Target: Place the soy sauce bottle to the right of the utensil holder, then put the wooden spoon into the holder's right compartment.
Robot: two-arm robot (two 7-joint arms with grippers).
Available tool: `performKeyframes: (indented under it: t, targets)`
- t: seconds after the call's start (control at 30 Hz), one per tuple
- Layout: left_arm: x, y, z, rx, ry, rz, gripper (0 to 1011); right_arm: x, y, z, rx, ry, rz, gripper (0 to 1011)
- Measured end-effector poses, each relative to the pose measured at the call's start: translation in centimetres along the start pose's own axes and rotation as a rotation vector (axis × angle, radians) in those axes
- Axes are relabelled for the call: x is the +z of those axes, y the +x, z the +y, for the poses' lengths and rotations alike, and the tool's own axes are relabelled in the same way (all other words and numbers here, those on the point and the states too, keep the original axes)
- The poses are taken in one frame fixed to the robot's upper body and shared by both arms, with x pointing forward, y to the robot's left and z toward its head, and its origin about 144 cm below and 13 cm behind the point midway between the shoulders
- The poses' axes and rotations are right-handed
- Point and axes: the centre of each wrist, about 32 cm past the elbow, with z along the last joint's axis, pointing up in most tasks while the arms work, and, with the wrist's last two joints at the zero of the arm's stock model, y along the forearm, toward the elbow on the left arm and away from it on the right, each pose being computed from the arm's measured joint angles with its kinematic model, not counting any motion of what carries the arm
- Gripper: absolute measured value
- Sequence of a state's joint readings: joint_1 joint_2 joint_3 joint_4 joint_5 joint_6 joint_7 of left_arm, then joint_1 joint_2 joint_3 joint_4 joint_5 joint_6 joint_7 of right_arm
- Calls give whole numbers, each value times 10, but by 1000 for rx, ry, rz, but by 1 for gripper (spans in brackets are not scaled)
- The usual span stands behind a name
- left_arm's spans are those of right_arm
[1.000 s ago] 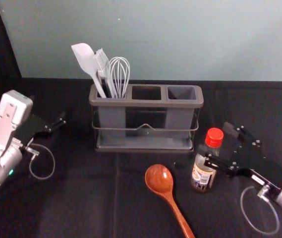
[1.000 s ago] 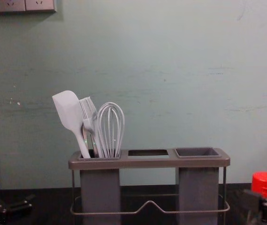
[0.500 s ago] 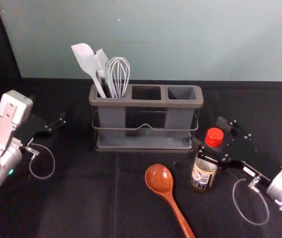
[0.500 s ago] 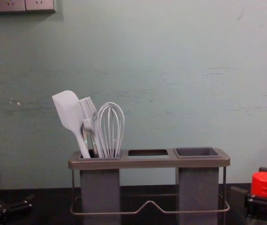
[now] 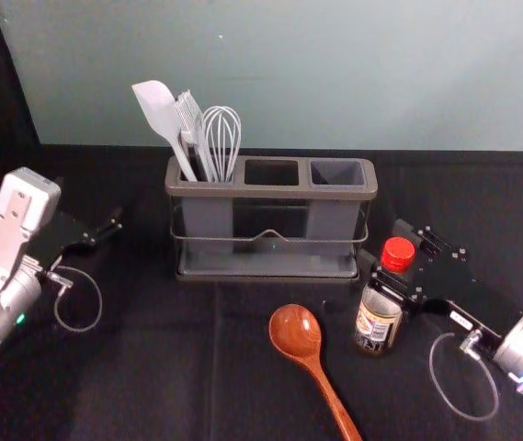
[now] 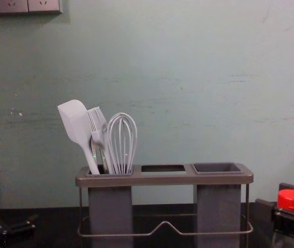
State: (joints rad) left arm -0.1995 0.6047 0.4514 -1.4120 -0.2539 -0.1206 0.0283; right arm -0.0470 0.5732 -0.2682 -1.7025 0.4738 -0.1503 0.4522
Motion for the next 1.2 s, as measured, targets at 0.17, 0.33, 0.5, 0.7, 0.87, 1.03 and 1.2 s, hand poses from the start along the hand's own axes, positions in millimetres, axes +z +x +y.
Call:
performKeyframes:
  t: [0.17, 0.33, 0.5, 0.7, 0.87, 1.03, 1.2]
  targets:
    - [0, 0, 0, 0, 0, 0, 1005, 1, -1, -3, 0, 3, 2, 624]
    - [0, 0, 0, 0, 0, 0, 1005, 0, -2, -5, -1, 2, 7, 429]
    - [0, 0, 0, 0, 0, 0, 1005, 0, -1, -8, -4, 0, 11, 397]
    - [0, 0, 0, 0, 0, 0, 1005, 8, 2, -12, -12, 2, 2, 396]
    - [0, 0, 0, 0, 0, 0, 1005, 17, 10, -17, -26, 7, -19, 396]
    - [0, 0, 0, 0, 0, 0, 1005, 21, 20, -19, -46, 7, -31, 396]
    - [0, 0, 0, 0, 0, 0, 1005, 22, 36, -15, -67, 13, -37, 396]
